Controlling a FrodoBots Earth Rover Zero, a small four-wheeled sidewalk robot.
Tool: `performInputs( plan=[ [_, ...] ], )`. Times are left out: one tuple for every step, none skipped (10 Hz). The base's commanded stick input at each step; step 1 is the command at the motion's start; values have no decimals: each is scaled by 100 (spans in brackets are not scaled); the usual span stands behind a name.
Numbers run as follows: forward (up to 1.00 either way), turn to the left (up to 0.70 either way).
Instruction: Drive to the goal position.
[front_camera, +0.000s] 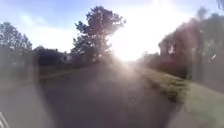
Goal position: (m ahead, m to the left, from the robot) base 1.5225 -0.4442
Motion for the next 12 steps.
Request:
performInputs(
  plan=[
    [100, 0],
    [100, 0],
    [100, 0],
    [100, 0],
    [100, 0],
    [100, 0],
    [100, 0],
    [100, 0],
    [100, 0],
    [100, 0],
    [100, 0],
    [100, 0]
  ],
)
